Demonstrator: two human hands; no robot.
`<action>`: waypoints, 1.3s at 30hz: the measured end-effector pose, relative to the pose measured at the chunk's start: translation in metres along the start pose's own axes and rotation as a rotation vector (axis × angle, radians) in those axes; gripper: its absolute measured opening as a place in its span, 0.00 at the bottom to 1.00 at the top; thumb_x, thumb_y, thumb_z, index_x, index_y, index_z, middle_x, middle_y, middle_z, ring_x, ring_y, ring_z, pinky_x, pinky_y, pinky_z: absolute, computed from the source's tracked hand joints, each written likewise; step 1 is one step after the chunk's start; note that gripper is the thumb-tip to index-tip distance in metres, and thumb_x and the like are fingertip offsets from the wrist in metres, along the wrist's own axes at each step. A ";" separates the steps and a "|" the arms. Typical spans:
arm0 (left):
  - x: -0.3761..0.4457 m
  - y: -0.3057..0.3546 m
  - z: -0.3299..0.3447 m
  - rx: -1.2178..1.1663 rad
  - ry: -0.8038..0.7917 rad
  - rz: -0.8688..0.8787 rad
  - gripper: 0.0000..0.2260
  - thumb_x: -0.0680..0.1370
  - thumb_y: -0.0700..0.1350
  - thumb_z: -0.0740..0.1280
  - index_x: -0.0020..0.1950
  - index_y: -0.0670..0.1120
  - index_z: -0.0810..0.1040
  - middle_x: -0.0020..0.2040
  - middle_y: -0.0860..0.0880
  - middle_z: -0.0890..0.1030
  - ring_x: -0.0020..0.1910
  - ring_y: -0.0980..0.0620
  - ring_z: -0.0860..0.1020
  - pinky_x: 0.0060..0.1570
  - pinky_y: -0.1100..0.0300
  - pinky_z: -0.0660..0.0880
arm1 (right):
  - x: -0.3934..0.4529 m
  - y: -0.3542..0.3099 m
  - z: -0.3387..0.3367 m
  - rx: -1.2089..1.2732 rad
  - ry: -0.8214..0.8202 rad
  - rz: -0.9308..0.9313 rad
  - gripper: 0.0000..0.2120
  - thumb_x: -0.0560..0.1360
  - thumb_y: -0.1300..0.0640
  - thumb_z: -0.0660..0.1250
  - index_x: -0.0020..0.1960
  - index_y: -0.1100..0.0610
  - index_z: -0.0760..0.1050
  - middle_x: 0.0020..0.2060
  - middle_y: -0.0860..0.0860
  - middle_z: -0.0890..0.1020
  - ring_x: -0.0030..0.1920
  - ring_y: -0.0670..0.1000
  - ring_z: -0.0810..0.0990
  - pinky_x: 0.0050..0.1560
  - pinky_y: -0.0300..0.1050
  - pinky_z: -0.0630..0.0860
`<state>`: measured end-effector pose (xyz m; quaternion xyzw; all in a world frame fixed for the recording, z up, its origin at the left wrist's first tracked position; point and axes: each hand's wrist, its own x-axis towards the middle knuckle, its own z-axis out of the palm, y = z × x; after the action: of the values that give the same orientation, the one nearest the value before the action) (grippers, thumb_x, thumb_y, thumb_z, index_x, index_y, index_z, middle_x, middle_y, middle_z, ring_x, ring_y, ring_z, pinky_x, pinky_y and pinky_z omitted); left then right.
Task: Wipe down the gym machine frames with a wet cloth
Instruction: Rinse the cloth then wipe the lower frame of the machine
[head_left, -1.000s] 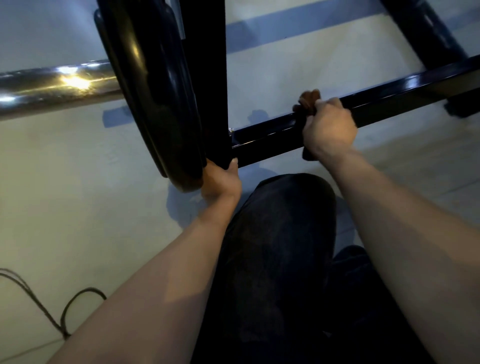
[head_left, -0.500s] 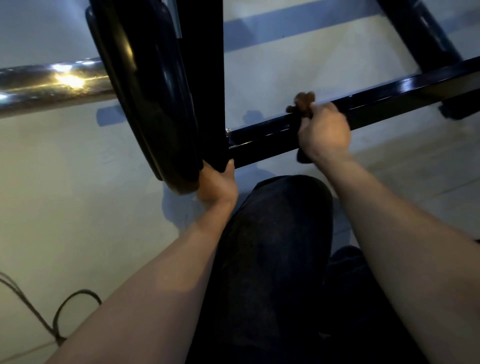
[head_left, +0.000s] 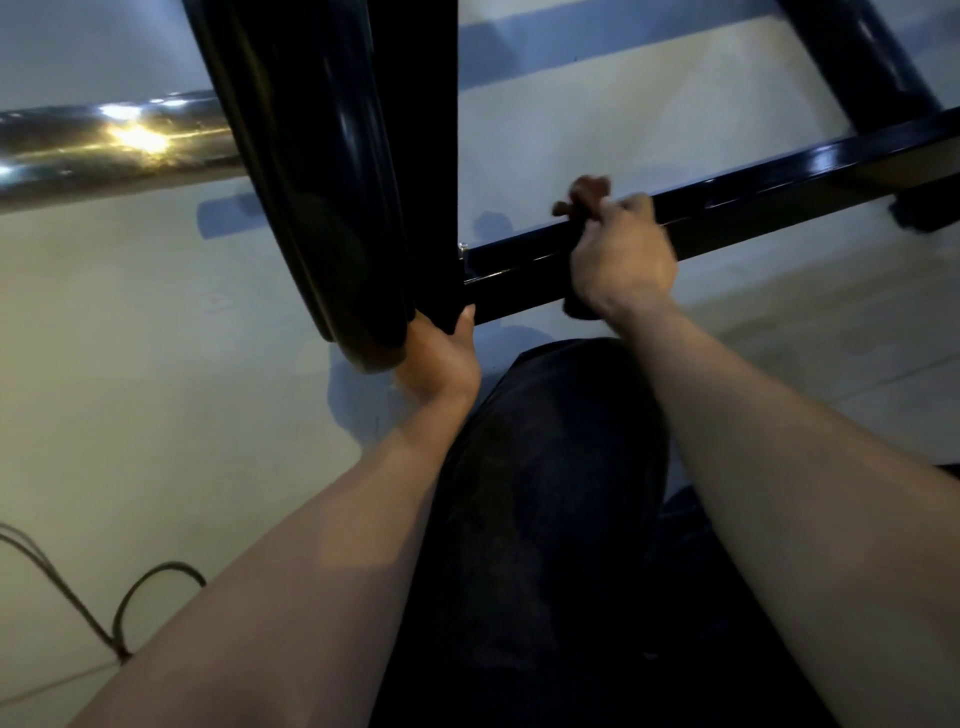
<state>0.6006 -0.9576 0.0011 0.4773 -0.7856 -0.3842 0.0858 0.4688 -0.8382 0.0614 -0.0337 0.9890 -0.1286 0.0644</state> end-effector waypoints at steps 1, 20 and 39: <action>0.000 0.000 -0.001 0.004 0.004 0.005 0.36 0.78 0.58 0.72 0.78 0.41 0.64 0.69 0.41 0.77 0.66 0.40 0.78 0.59 0.49 0.76 | -0.013 -0.015 0.006 0.030 -0.031 -0.073 0.16 0.83 0.51 0.56 0.65 0.53 0.76 0.70 0.54 0.71 0.62 0.64 0.77 0.59 0.56 0.75; -0.002 0.002 -0.003 -0.051 0.017 0.029 0.32 0.78 0.54 0.74 0.76 0.40 0.67 0.66 0.40 0.79 0.64 0.39 0.78 0.57 0.48 0.76 | -0.038 -0.050 0.022 0.087 -0.164 -0.364 0.13 0.81 0.53 0.61 0.64 0.47 0.77 0.61 0.50 0.82 0.62 0.58 0.79 0.49 0.49 0.75; -0.013 0.007 -0.001 -0.143 0.018 -0.260 0.30 0.75 0.53 0.75 0.70 0.39 0.72 0.65 0.39 0.79 0.65 0.37 0.77 0.63 0.45 0.76 | -0.027 -0.024 0.018 -0.132 -0.115 -0.510 0.22 0.84 0.51 0.60 0.77 0.48 0.66 0.69 0.49 0.71 0.64 0.59 0.72 0.44 0.52 0.74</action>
<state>0.6030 -0.9454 0.0094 0.5710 -0.6870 -0.4429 0.0762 0.4990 -0.8640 0.0535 -0.2930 0.9496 -0.0739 0.0837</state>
